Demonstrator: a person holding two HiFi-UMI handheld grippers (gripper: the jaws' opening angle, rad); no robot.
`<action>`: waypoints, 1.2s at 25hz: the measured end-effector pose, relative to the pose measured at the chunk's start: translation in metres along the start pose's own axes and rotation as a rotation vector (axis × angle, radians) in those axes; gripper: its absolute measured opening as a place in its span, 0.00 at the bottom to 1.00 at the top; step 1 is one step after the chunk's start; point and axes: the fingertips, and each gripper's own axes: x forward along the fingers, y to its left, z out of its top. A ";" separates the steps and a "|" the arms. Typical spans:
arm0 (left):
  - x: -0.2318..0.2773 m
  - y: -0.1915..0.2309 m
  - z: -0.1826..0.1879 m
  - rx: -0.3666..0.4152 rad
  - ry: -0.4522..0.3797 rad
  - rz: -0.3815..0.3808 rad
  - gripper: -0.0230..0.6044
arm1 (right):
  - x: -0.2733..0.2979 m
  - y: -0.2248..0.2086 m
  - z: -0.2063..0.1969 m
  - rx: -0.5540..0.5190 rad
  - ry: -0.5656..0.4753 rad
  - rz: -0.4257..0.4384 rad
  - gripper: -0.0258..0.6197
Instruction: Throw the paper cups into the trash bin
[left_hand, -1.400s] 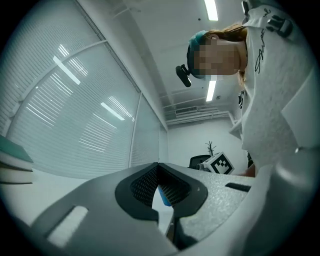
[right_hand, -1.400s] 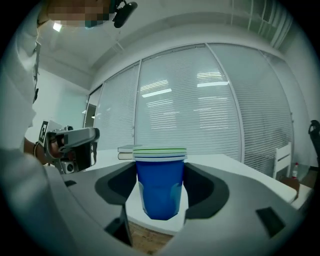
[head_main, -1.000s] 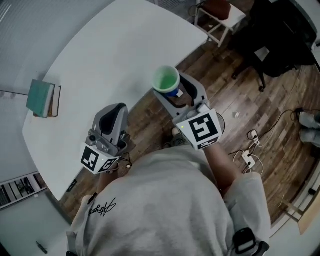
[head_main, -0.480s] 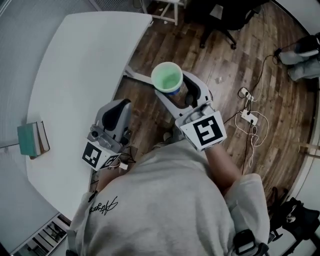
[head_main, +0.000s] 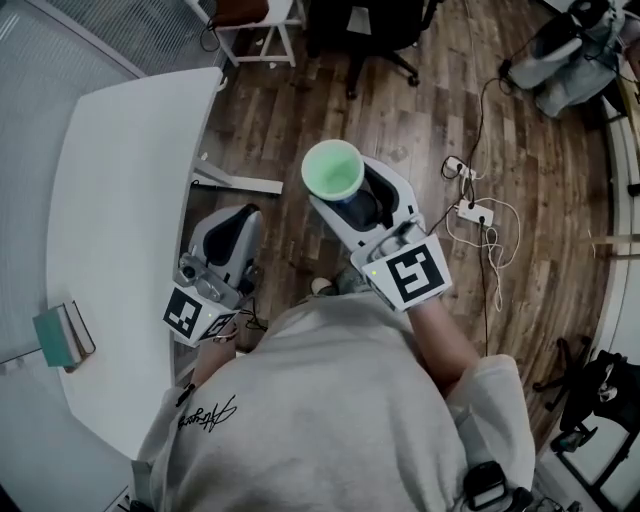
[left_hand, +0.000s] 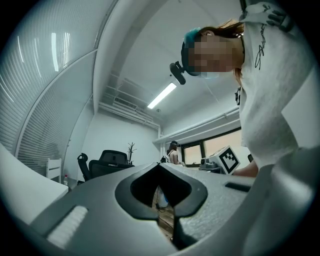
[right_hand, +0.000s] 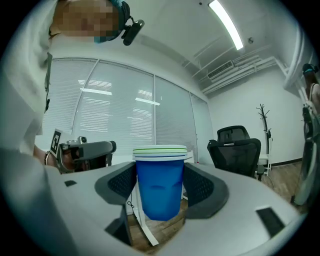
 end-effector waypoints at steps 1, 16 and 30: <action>0.010 -0.003 0.000 -0.009 -0.004 -0.007 0.04 | -0.004 -0.008 0.000 0.002 -0.001 -0.004 0.49; 0.096 -0.015 -0.043 0.016 0.032 -0.025 0.04 | -0.029 -0.087 -0.019 0.036 0.001 0.054 0.49; 0.132 0.010 -0.090 -0.068 0.081 -0.118 0.04 | -0.020 -0.121 -0.066 0.117 0.063 -0.027 0.49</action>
